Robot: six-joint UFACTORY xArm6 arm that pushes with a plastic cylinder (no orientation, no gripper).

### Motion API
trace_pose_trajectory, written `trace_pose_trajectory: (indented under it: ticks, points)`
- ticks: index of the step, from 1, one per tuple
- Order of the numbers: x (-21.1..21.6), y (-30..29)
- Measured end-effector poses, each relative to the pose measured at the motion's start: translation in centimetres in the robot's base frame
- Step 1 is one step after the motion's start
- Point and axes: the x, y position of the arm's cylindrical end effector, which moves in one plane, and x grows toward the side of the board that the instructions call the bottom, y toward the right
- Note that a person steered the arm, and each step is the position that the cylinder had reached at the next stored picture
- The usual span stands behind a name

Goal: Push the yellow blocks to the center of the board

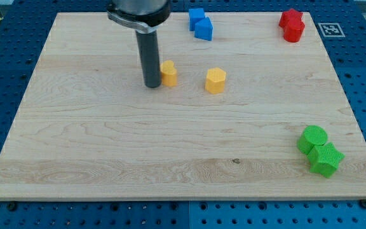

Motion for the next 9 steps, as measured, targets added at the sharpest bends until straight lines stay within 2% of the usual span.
trace_pose_trajectory:
  ticks: [1,4,5,9]
  points:
    - [3.0,2.7]
    - [4.9,22.0]
    - [4.6,22.9]
    - [1.7,14.6]
